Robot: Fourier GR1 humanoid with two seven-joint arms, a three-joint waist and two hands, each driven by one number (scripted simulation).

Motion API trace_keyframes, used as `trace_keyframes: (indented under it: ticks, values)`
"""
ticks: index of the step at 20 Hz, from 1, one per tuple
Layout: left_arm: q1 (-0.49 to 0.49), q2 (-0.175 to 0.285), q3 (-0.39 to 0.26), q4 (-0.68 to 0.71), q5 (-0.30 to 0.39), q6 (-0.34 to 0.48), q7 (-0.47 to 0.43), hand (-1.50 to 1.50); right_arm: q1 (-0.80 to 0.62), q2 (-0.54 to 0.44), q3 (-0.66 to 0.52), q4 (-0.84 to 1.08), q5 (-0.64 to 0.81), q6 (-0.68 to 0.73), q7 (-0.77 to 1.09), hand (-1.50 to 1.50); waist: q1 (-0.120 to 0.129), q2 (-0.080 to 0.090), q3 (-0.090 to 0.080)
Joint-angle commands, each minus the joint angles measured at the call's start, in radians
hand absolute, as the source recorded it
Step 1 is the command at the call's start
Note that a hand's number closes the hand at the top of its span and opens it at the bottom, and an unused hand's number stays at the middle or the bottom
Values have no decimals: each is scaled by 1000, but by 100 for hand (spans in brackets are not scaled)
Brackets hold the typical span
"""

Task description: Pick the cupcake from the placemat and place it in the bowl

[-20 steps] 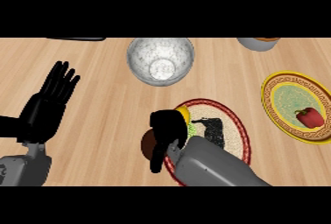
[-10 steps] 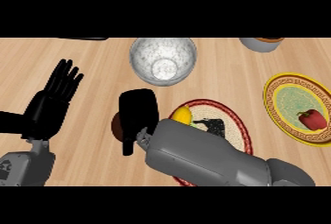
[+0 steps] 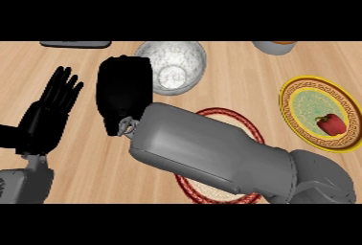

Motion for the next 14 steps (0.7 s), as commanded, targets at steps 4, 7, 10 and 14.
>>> trace_keyframes:
  ticks: [4,7,10,14]
  values:
    - [-3,13,22,-6,-3,0,8,0,-104,11,-123,126,40,-63,118,150,-19,3,1]
    - [26,6,38,38,4,-33,-49,0,-100,-4,-173,203,98,-105,51,150,-29,6,0]
    - [35,-3,24,-15,-4,-22,-37,0,-103,-6,-230,315,128,-182,-36,150,-15,10,1]
    - [38,-37,-13,-35,-46,11,-40,0,-68,-10,-298,443,139,-287,-173,150,-8,14,1]
